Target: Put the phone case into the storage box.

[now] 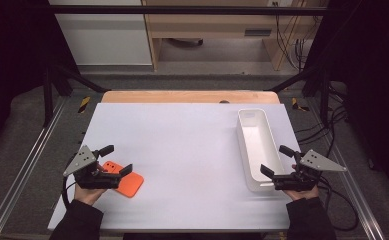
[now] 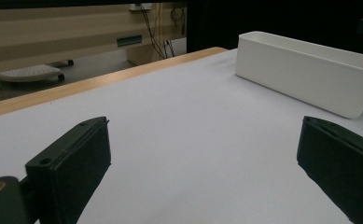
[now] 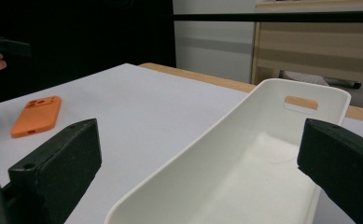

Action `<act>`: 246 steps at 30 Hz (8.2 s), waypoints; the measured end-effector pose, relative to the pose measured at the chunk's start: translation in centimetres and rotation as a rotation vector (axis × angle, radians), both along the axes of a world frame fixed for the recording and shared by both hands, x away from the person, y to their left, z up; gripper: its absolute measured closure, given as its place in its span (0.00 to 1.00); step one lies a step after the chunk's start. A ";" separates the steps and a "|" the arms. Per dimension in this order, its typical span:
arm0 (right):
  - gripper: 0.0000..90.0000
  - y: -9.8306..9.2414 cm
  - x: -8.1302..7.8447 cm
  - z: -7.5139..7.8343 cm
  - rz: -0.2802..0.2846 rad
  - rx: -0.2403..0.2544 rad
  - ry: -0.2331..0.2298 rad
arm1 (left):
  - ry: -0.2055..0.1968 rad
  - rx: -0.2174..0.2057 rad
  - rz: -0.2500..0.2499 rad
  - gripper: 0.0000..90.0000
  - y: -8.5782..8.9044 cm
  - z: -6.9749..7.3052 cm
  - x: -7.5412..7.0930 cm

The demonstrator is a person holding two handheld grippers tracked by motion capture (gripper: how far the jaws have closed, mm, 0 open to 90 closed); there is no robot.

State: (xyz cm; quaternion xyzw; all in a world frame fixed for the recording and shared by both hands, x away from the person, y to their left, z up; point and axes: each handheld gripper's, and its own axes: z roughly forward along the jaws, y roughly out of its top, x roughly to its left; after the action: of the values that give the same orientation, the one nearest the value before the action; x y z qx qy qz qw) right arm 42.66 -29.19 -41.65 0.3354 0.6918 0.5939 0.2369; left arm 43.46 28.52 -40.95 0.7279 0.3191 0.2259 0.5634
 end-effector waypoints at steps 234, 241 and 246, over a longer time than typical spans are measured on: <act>0.00 0.0 0.0 0.1 0.018 -0.009 0.003 | 0.408 0.307 0.215 0.00 -8.9 -2.6 6.9; 0.00 0.1 0.0 0.1 0.018 -0.007 0.005 | 0.441 0.363 0.253 0.00 -9.3 -4.1 7.3; 0.00 0.1 0.0 0.1 0.018 -0.006 0.005 | 0.449 0.366 0.266 0.00 -9.4 -4.6 7.5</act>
State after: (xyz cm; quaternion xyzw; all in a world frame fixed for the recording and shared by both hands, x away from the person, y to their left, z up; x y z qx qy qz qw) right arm 42.65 -29.13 -41.59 0.3300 0.6972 0.5930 0.2311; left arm 50.92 19.07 -45.51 0.8007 0.4818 0.1847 0.3043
